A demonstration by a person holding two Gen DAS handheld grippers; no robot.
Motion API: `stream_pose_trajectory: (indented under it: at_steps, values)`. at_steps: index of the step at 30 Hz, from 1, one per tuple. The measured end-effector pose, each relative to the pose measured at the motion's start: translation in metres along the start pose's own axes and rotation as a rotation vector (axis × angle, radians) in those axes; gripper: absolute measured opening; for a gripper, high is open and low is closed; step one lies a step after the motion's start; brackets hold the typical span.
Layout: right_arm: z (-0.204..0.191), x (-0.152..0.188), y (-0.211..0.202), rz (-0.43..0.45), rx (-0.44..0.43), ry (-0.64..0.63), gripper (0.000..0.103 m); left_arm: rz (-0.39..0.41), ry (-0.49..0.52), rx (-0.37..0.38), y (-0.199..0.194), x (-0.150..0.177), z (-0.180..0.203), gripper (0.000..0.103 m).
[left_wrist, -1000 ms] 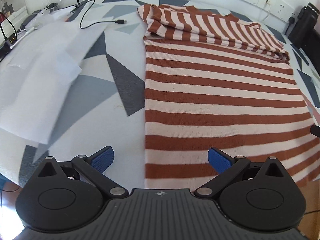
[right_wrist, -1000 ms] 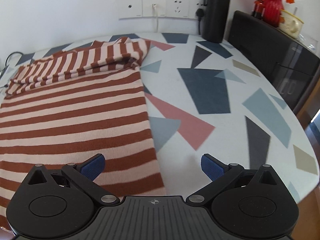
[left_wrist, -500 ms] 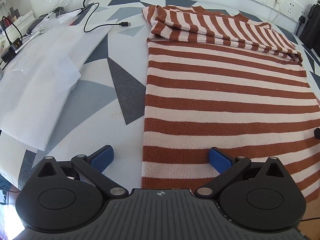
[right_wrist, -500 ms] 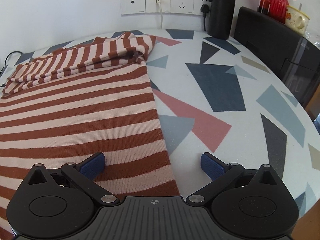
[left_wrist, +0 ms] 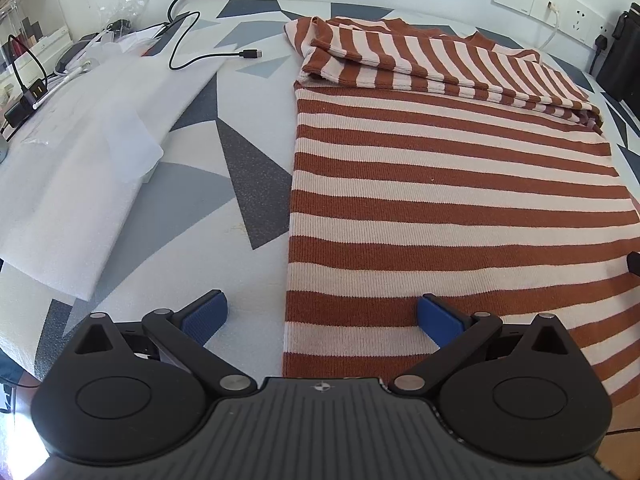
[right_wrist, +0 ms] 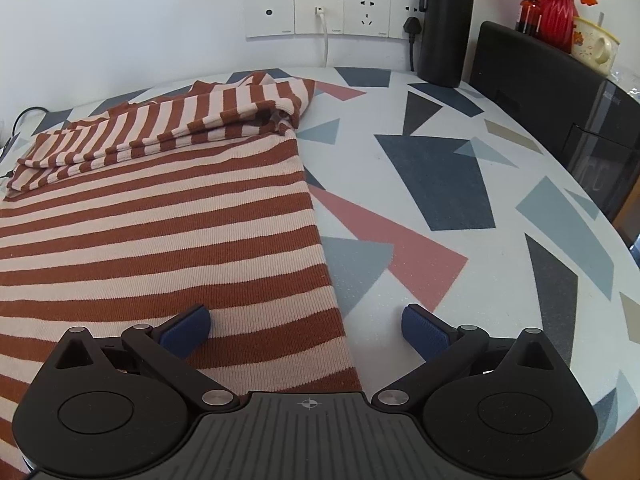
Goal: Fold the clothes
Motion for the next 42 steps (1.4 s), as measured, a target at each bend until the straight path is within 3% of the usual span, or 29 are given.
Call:
stream_pose_trajectory:
  at_steps: [6,10,15,19,23,36,37,39,41,42]
  values:
    - [0.002,-0.004,0.0,-0.04,-0.02,-0.006,0.102,0.006,0.036,0.018,-0.003,0.006,-0.001,0.103]
    - [0.007,0.001,-0.01,-0.068,-0.086,0.003,0.101,-0.028,0.083,0.04,-0.007,0.012,-0.004,0.103]
    - [0.018,0.019,-0.031,-0.055,-0.121,0.008,0.086,-0.067,0.121,0.054,-0.013,0.021,-0.011,0.103]
    - [0.02,0.028,-0.04,-0.068,-0.121,-0.05,0.08,-0.077,0.143,0.066,-0.014,0.024,-0.014,0.103]
    - [0.012,0.033,-0.046,-0.053,-0.11,-0.131,0.067,-0.077,0.15,0.069,-0.015,0.025,-0.015,0.103]
    - [0.013,0.044,-0.054,-0.03,-0.108,-0.09,0.064,-0.123,0.219,0.107,-0.022,0.033,-0.028,0.101]
    - [0.012,0.046,-0.054,-0.022,-0.106,-0.086,0.063,-0.118,0.219,0.114,-0.023,0.033,-0.028,0.097]
    - [0.008,0.046,-0.056,-0.006,-0.114,-0.094,0.05,-0.097,0.228,0.139,-0.028,0.031,-0.025,0.075]
    - [0.004,0.045,-0.058,0.007,-0.13,-0.102,0.038,-0.115,0.222,0.203,-0.031,0.026,-0.021,0.009]
    - [0.002,0.044,-0.058,0.009,-0.138,-0.101,0.032,-0.125,0.208,0.226,-0.031,0.024,-0.021,0.01]
Point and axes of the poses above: each gripper's, at about its wrist camera, not at the fingertips, and y roughly the way its jaws point, z to its right, x to its underside, the point moved 2 cm from there along y, roughly the way its jaws point, and after that the axes turned 10 degrees about -y, right-handed, at the moved point
